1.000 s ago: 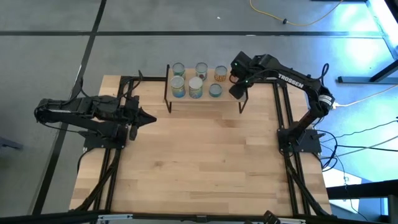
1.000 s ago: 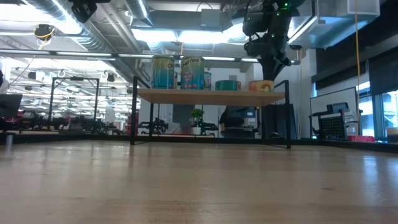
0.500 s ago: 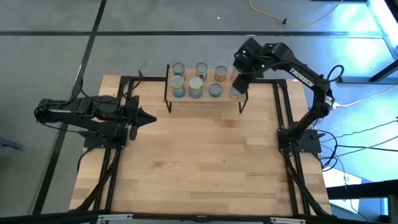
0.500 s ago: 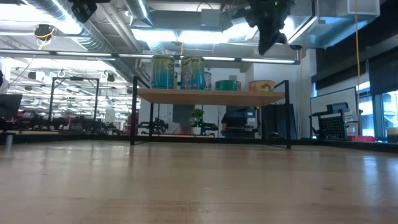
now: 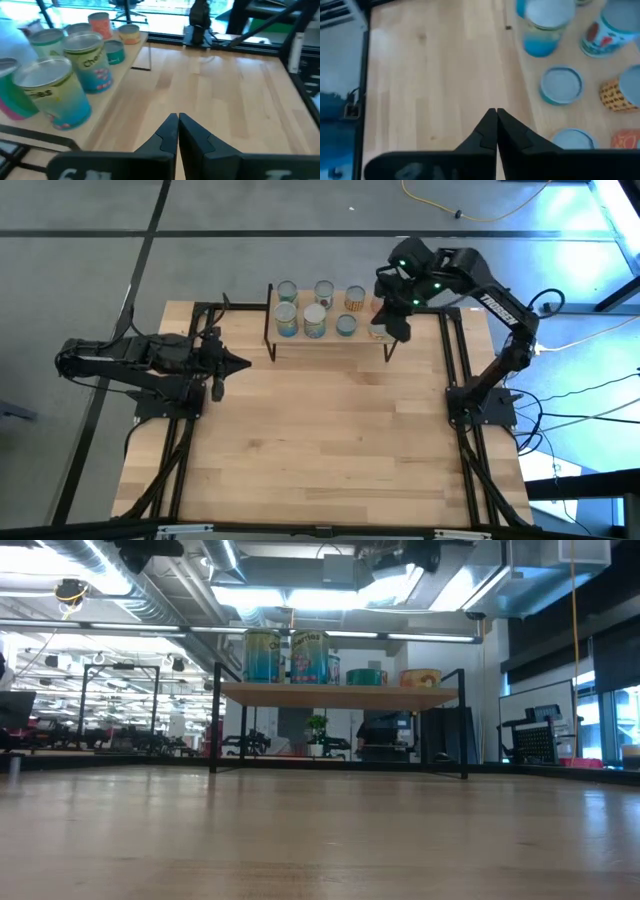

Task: Pick and place cans onto a shelf
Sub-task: Return to Home Position

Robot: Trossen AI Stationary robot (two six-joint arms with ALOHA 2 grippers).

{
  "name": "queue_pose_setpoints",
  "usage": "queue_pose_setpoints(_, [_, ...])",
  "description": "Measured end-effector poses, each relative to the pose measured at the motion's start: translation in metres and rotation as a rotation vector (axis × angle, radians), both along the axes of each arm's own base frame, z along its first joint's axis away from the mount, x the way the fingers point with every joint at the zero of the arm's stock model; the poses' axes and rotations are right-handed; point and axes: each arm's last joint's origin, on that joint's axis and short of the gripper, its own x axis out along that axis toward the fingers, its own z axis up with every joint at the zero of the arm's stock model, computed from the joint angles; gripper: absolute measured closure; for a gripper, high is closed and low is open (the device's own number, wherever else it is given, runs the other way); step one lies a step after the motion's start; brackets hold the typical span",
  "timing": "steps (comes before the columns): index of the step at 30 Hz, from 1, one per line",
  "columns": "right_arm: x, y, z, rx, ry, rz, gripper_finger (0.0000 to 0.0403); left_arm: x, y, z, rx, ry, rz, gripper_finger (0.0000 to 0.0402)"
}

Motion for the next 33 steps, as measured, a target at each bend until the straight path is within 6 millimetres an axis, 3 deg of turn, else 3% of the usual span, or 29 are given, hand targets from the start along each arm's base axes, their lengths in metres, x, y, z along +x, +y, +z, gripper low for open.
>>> queue_pose_setpoints(8, [-0.022, 0.042, 0.042, -0.105, -0.146, 0.184, 0.0400, -0.003, -0.003, 0.013, -0.001, -0.085, -0.139, 0.0401])
queue_pose_setpoints(13, [-0.056, 0.068, 0.060, -0.137, -0.234, 0.239, 0.0401, -0.030, -0.001, 0.034, 0.042, -0.164, -0.161, 0.0401])
queue_pose_setpoints(16, [-0.071, 0.081, 0.062, -0.149, -0.295, 0.270, 0.0401, -0.054, 0.001, 0.035, 0.061, -0.205, -0.173, 0.0401])
queue_pose_setpoints(21, [-0.089, 0.097, 0.051, -0.179, -0.383, 0.335, 0.0401, -0.093, 0.004, 0.033, 0.006, -0.293, -0.176, 0.0401])
queue_pose_setpoints(25, [-0.099, 0.103, 0.029, -0.154, -0.428, 0.324, 0.0401, -0.118, 0.006, 0.030, 0.002, -0.370, -0.175, 0.0401])
queue_pose_setpoints(29, [-0.111, 0.107, 0.004, -0.118, -0.477, 0.291, 0.0402, -0.130, 0.007, 0.026, 0.015, -0.389, -0.177, 0.0401])
queue_pose_setpoints(33, [-0.120, 0.111, -0.019, -0.099, -0.565, 0.269, 0.0402, -0.128, 0.007, 0.018, 0.028, -0.368, -0.184, 0.0401])
